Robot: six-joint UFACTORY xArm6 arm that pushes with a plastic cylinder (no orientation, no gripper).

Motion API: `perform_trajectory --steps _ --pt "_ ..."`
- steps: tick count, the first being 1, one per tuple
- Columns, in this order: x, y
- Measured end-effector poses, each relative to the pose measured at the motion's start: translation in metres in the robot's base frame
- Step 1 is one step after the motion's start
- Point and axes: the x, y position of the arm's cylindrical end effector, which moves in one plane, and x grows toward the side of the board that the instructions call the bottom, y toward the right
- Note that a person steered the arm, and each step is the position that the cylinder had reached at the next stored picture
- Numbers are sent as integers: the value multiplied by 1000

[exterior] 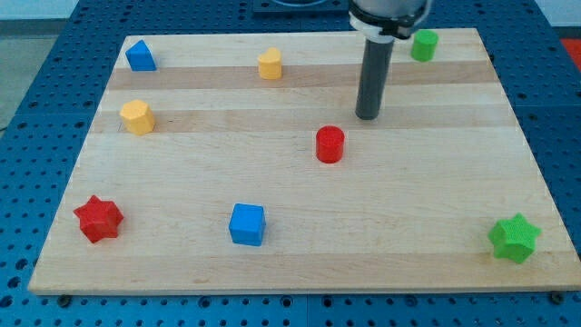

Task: Move the red circle towards yellow hexagon

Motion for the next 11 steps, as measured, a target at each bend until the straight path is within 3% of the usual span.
perform_trajectory --steps 1,2,3,5,8,10,11 --pt "11 35" --pt "60 24" --pt "72 -39" --pt "54 -133" --pt "73 -145" --pt "51 -229" --pt "45 -220"
